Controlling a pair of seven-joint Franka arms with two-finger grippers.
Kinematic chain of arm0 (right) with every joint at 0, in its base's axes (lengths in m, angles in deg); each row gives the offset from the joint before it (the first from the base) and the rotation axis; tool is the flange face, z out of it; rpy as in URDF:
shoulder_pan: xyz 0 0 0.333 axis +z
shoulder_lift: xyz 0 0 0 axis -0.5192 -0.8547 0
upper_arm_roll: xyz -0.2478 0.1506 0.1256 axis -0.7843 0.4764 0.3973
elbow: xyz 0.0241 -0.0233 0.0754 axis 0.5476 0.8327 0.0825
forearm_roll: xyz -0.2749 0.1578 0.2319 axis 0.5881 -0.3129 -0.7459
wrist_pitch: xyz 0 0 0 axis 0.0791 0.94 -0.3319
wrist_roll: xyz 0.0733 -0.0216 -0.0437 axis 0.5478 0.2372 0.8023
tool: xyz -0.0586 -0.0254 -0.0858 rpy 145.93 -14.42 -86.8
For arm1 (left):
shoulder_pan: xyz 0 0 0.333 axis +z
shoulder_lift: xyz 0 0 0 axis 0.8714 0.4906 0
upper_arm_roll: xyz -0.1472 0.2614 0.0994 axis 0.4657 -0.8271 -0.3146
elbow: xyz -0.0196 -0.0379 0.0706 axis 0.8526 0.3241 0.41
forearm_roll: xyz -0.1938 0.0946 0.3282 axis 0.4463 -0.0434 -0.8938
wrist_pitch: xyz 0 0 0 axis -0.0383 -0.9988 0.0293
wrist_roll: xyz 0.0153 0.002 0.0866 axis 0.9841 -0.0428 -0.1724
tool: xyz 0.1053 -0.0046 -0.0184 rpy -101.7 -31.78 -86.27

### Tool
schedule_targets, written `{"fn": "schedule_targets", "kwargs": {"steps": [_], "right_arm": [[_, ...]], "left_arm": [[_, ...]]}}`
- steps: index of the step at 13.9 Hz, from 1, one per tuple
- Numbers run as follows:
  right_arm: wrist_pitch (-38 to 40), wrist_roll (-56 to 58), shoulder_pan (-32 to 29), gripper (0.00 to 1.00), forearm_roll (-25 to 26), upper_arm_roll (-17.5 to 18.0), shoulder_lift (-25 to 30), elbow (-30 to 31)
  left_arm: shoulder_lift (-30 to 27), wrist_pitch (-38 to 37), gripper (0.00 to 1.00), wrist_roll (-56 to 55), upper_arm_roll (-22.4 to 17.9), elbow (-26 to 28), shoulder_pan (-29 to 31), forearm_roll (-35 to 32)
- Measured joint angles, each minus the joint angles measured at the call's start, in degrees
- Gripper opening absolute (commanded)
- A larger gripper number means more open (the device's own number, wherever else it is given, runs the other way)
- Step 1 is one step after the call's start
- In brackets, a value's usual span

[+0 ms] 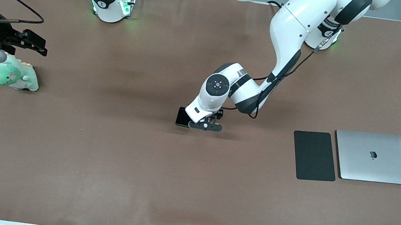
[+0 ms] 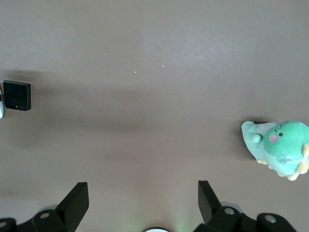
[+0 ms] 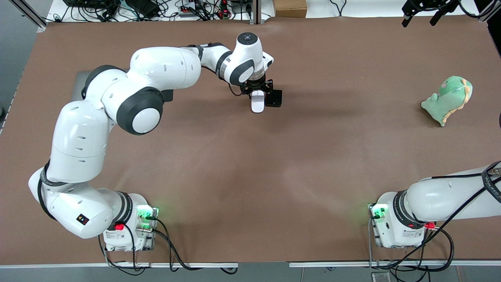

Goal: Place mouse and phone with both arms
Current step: 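Grasp the white mouse with the left gripper while the right gripper reaches the phone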

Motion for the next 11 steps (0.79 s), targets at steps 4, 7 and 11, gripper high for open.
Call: {"fn": "schedule_targets", "kwargs": {"steps": [4, 7, 11], "right_arm": [[-4.83, -7.73, 6.08, 1.0, -0.6, 0.19, -3.65, 0.24], [-8.78, -12.97, 10.65, 1.0, -0.7, 0.29, -7.09, 0.34], [-14.01, -16.21, 13.84, 1.0, -3.07, 0.32, -11.57, 0.47]], "left_arm": [[0.49, 0.0, 0.71, -0.77, -0.1, 0.0, -0.26, -1.22], [0.78, -0.03, 0.69, -0.93, -0.19, 0.0, -0.26, -1.99], [0.94, -0.13, 0.63, -0.94, -0.47, 0.01, -0.28, -2.95]]}}
